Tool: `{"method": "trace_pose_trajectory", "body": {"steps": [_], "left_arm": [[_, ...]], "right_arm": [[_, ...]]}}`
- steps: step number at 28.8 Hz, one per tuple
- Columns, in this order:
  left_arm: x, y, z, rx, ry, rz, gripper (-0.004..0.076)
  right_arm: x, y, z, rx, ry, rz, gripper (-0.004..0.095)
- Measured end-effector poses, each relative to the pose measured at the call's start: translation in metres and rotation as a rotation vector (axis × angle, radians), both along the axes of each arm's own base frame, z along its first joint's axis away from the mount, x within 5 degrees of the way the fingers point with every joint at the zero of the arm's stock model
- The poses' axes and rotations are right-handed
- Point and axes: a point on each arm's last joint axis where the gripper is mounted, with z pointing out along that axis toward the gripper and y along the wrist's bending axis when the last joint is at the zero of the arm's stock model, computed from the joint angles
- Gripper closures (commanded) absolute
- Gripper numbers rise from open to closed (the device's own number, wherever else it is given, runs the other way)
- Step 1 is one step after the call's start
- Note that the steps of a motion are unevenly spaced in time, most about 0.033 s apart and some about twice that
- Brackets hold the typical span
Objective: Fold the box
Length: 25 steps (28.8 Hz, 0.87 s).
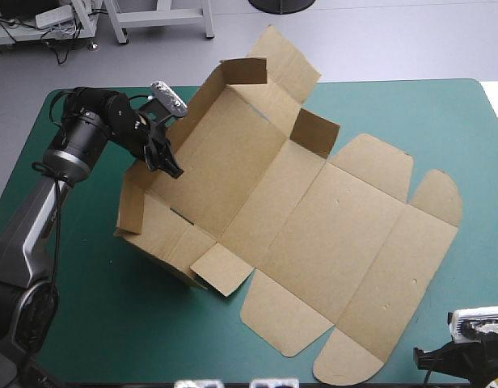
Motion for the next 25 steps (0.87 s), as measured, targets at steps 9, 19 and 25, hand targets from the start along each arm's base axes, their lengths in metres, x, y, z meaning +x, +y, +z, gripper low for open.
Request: {"method": "trace_pose_trajectory", "body": {"steps": [9, 19, 25], "left_arm": [[-0.007, -0.045, 0.042, 0.142, -0.31, -0.287, 0.0734], [-0.039, -0.105, 0.073, 0.319, -0.605, -0.477, 0.0734], [-0.051, -0.125, 0.073, 0.327, -0.682, -0.458, 0.0734]], "right_arm": [[0.0, 0.0, 0.0, -0.02, 0.001, 0.008, 0.0913], [0.0, -0.001, 0.0, -0.024, 0.001, 0.008, 0.0913], [0.0, -0.001, 0.0, -0.022, 0.001, 0.007, 0.0913]]}}
